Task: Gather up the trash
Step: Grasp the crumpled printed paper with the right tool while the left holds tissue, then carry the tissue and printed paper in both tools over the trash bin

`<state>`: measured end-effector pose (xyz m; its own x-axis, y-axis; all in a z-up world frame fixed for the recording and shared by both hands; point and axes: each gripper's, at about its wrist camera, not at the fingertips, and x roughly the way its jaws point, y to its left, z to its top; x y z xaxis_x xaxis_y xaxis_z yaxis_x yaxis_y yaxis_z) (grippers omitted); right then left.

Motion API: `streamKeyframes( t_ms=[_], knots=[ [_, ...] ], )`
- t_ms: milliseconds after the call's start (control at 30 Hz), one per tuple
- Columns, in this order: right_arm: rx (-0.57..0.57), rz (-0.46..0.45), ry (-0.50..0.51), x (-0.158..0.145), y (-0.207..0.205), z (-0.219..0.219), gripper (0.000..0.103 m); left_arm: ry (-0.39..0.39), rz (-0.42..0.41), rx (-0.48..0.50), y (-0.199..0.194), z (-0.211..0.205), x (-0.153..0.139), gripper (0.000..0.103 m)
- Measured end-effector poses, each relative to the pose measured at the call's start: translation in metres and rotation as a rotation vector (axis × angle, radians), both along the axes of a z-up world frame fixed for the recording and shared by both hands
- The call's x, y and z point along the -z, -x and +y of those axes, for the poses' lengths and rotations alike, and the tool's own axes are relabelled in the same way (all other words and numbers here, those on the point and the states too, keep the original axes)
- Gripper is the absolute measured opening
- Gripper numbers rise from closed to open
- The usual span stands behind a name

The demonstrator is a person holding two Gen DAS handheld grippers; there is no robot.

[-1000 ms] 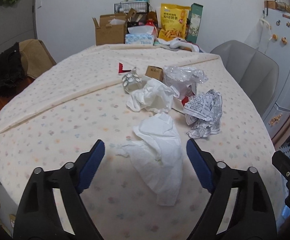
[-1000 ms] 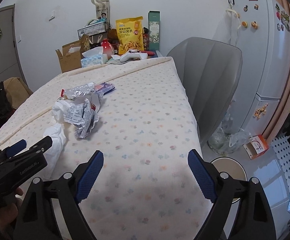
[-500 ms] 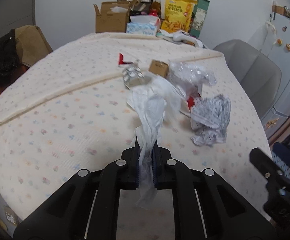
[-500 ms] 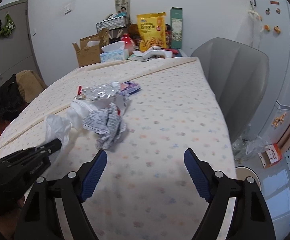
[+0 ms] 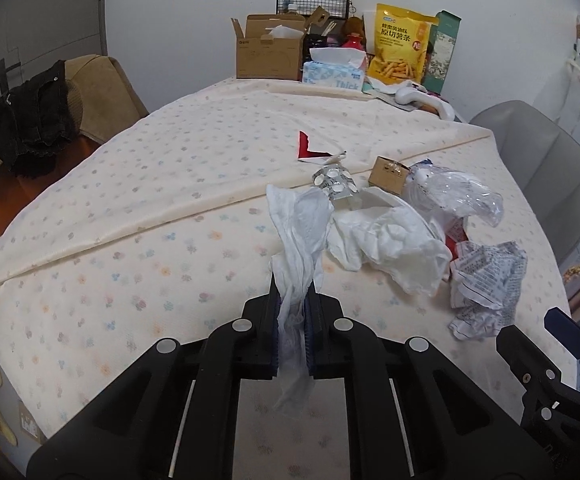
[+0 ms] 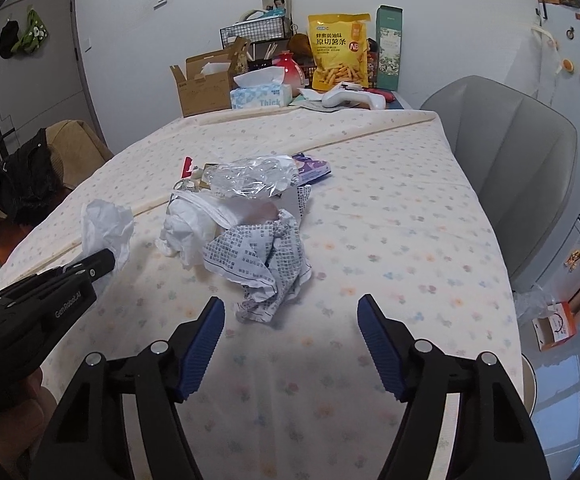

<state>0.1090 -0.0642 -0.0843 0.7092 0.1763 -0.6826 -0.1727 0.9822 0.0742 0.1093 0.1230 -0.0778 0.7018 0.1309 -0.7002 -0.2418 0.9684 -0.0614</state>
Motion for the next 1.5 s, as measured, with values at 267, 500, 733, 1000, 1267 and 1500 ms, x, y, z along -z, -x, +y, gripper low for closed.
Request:
streamKeyframes(
  t_ms=[267, 500, 733, 1000, 1267, 1500],
  knots=[
    [-0.015, 0.028, 0.019, 0.013, -0.02, 0.01, 0.038, -0.004, 0.022, -0.008, -0.004, 0.002, 0.009, 0.01],
    [-0.037, 0.028, 0.008, 0.014, -0.018, 0.011, 0.007, -0.006, 0.022, -0.007, -0.004, -0.001, 0.011, 0.01],
    [-0.016, 0.003, 0.01, 0.002, -0.003, -0.003, 0.005, -0.008, -0.007, 0.017, 0.002, -0.02, 0.003, 0.01],
    [0.033, -0.043, -0.004, -0.015, 0.017, -0.029, 0.005, -0.021, -0.053, 0.066, 0.014, -0.047, -0.016, 0.01],
    [0.094, -0.09, -0.001, -0.031, 0.041, -0.068, 0.006, -0.027, -0.093, 0.125, 0.026, -0.085, -0.033, 0.01],
    [0.183, -0.11, 0.001, -0.041, 0.058, -0.112, 0.006, -0.025, -0.118, 0.203, 0.03, -0.128, -0.04, 0.01]
  ],
)
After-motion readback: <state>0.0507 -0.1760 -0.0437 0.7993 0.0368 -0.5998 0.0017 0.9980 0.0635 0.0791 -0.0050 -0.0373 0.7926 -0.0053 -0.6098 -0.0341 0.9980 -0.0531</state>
